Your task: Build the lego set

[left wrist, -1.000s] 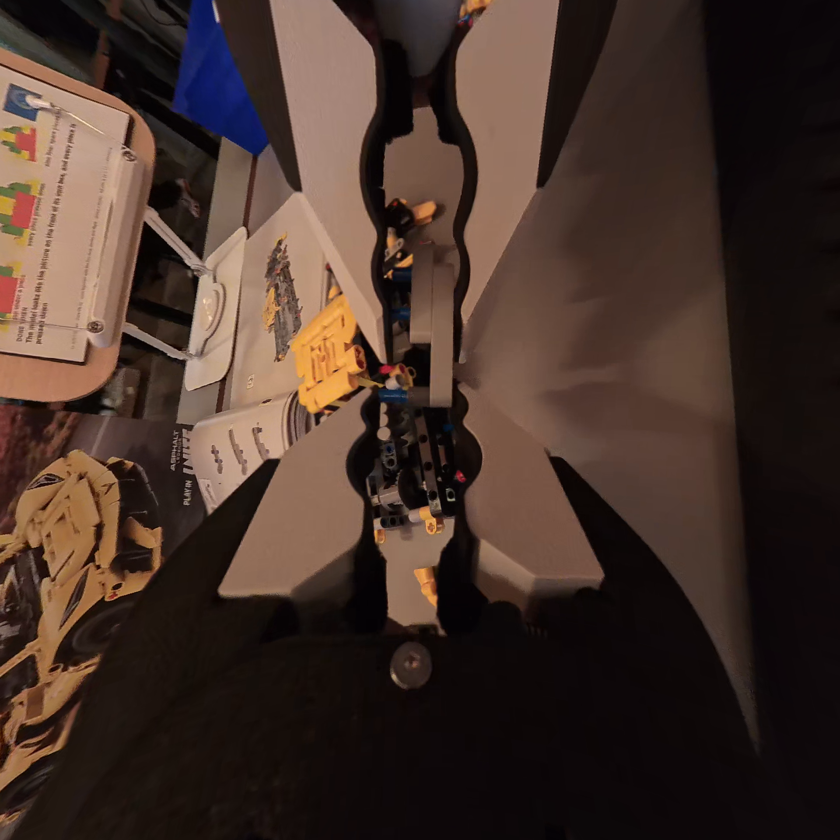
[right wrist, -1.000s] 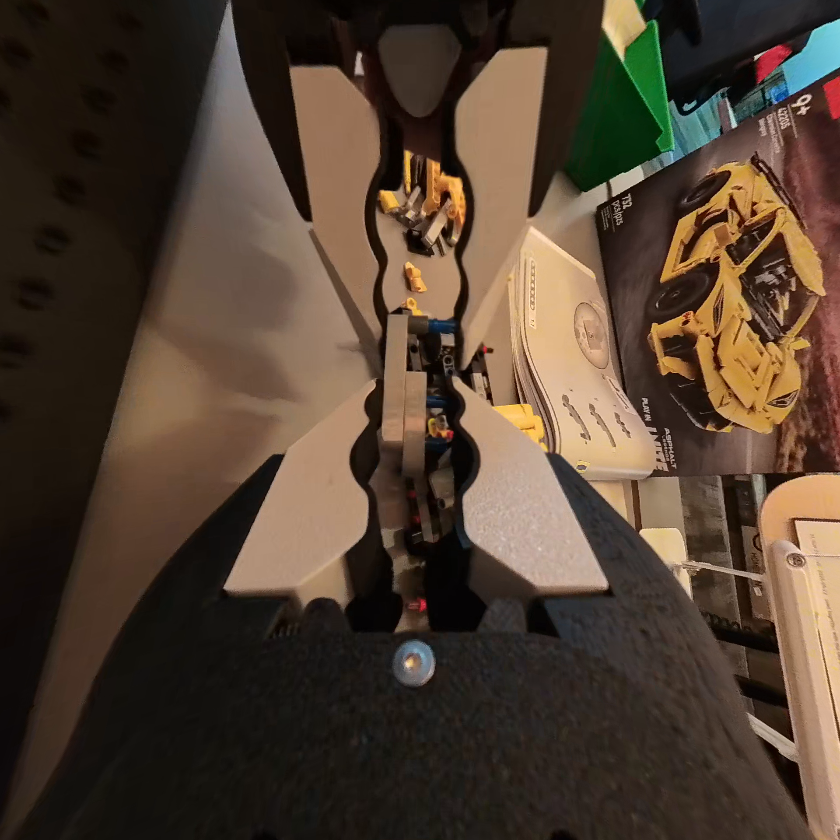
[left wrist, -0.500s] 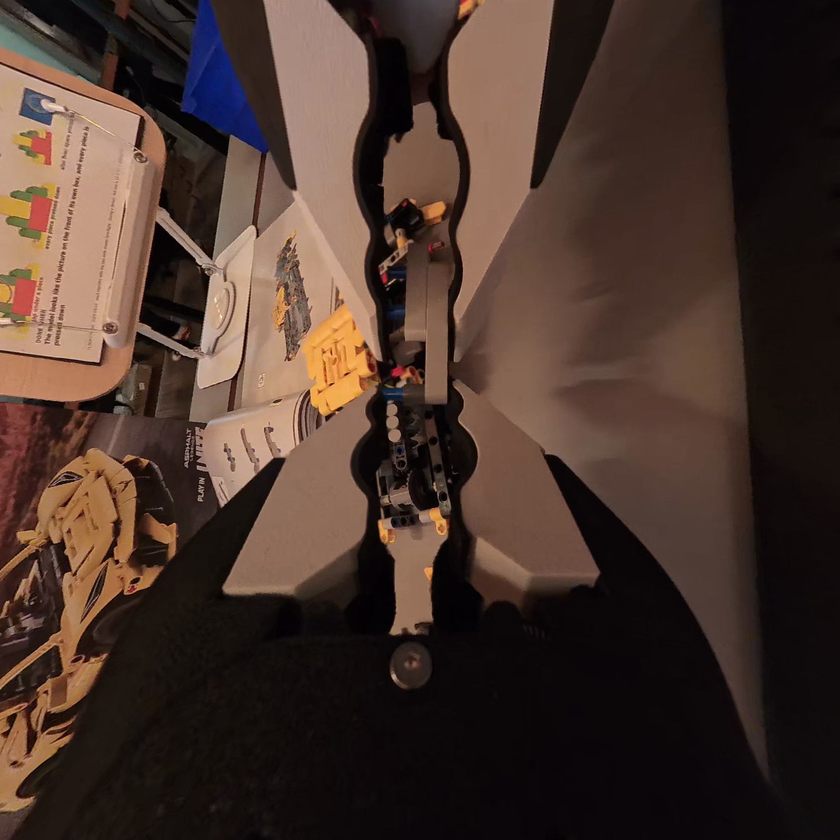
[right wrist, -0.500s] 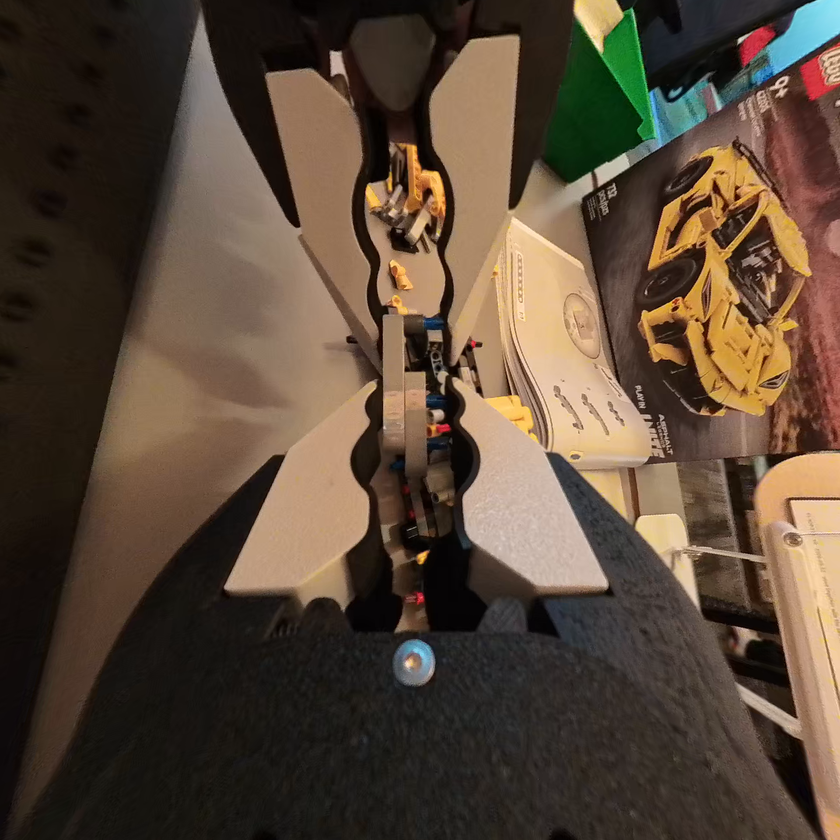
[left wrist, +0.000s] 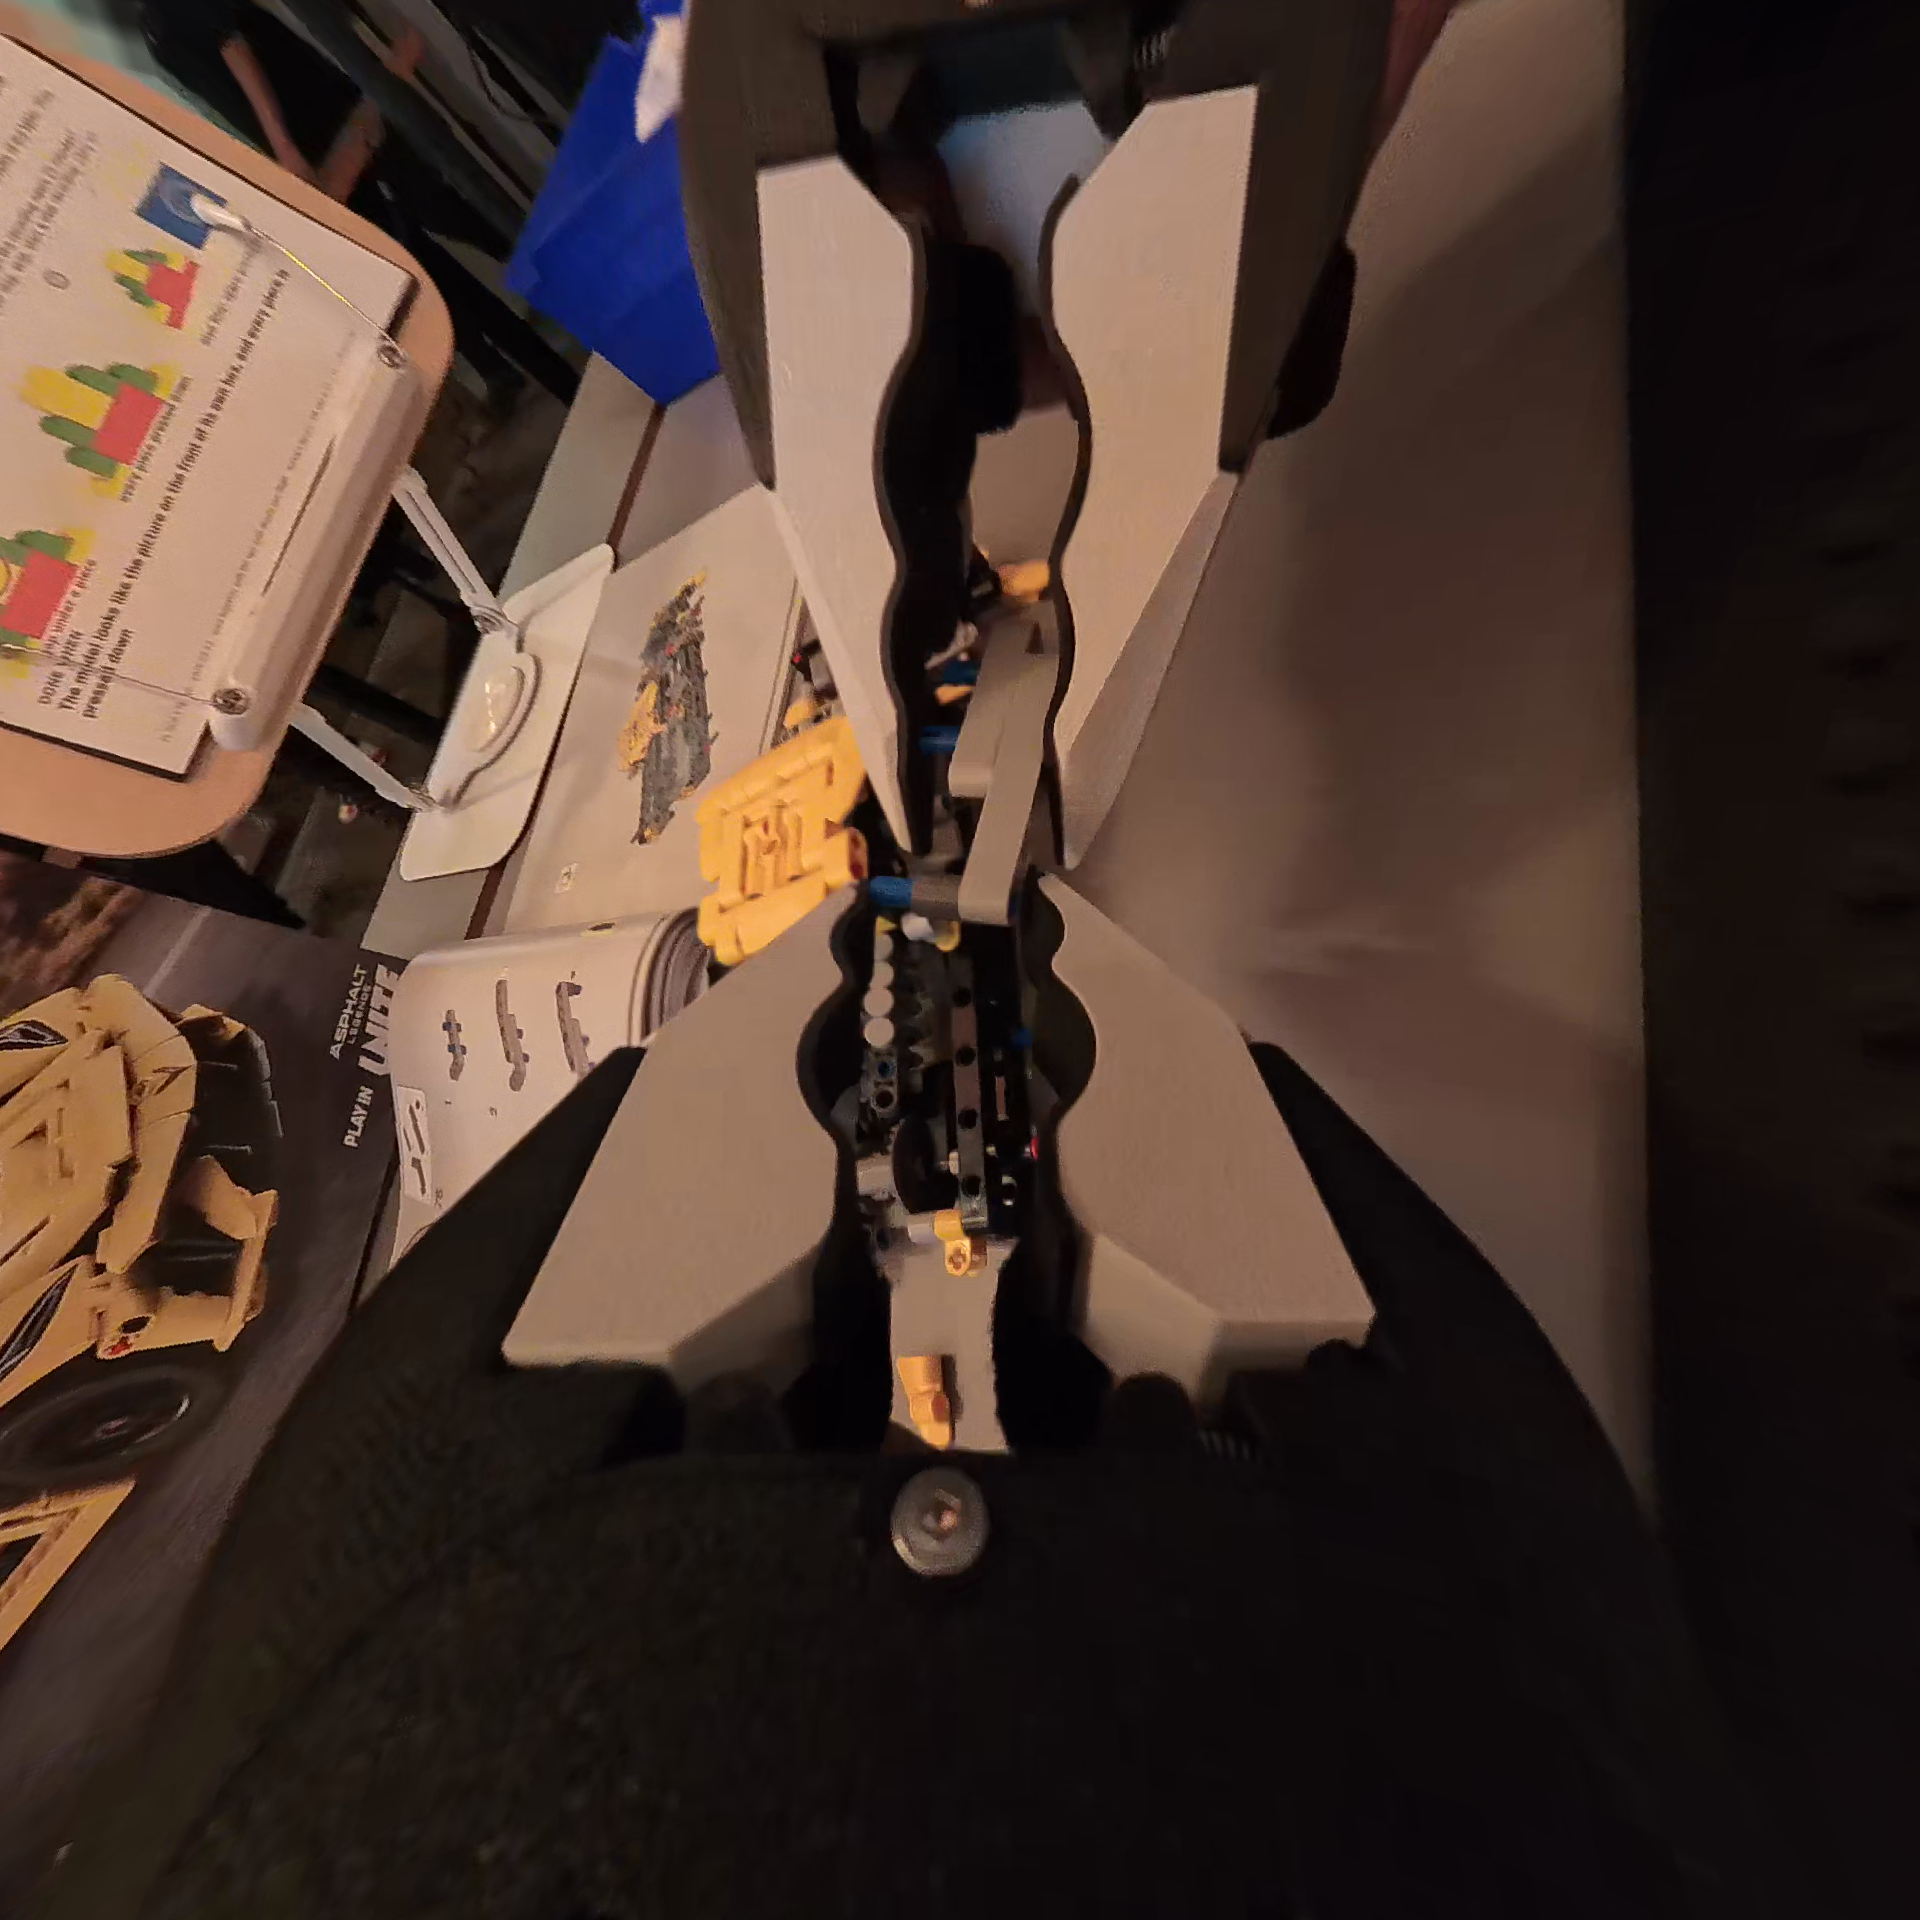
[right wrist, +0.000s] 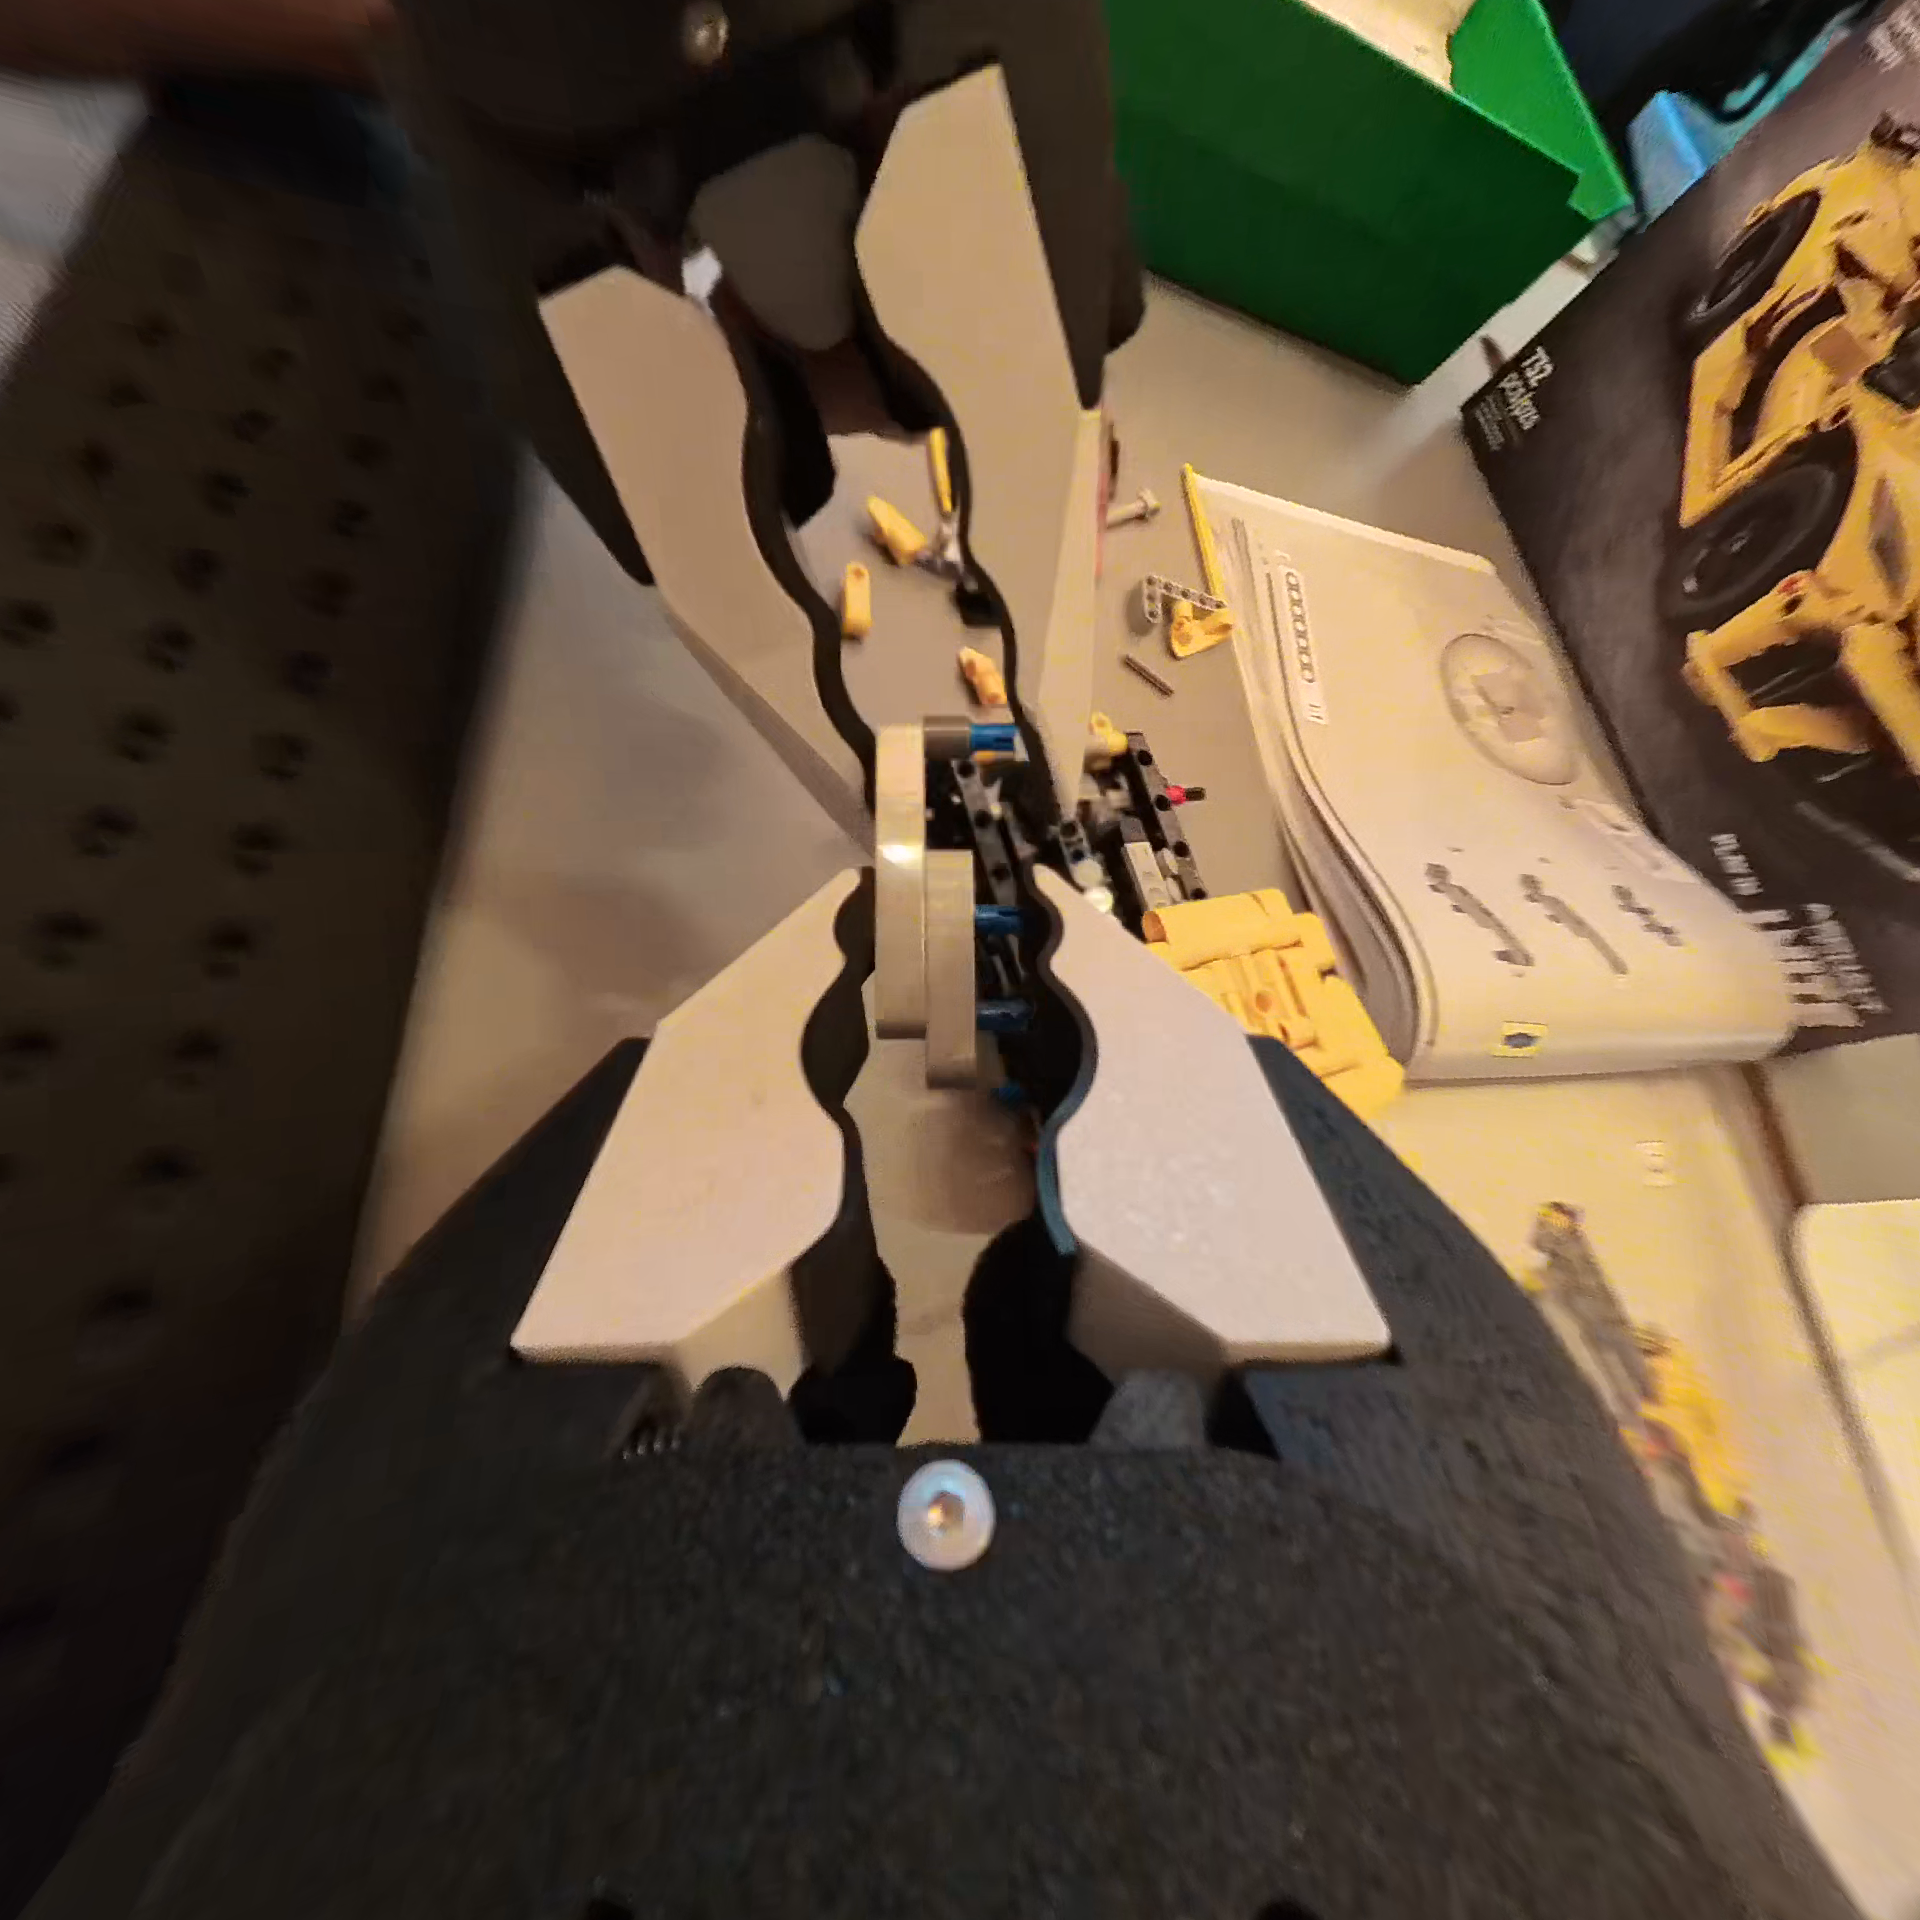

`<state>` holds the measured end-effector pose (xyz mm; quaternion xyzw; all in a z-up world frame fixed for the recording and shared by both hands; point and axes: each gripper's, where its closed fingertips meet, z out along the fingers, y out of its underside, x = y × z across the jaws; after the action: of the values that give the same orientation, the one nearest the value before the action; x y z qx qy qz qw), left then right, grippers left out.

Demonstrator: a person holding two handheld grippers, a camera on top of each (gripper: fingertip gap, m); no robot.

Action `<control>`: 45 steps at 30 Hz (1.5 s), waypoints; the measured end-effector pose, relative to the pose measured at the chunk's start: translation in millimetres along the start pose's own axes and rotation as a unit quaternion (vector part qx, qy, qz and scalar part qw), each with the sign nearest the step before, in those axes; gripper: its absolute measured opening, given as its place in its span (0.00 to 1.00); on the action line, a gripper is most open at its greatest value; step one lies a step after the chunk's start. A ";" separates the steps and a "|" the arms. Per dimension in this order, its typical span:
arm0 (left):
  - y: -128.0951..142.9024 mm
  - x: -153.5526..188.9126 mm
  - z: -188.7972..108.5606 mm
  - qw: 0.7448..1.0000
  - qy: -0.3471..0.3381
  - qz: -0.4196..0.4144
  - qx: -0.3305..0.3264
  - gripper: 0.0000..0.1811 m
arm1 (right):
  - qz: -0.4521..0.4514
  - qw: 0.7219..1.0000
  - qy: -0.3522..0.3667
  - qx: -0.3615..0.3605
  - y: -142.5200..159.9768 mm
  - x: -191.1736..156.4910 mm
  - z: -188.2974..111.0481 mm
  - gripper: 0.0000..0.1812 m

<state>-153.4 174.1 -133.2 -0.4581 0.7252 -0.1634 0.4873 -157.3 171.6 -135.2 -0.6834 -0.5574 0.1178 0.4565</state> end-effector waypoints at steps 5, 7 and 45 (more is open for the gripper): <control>-13.0 -1.4 -8.3 0.999 0.010 -0.007 0.038 0.14 | 0.037 0.998 -0.037 0.039 -8.6 -3.8 -4.5 0.14; -13.5 -0.5 -10.3 0.999 0.022 -0.016 0.043 0.13 | 0.056 0.996 -0.053 0.051 -10.8 -6.1 -4.6 0.14; -34.5 -56.8 -28.7 0.828 0.239 -0.479 0.164 0.04 | 0.160 0.971 0.076 0.163 -42.3 28.3 -2.0 0.17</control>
<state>-154.5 196.7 -64.5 -0.6079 0.4707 -0.5977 0.2274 -173.8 193.6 -92.3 -0.6873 -0.3776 0.2261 0.5778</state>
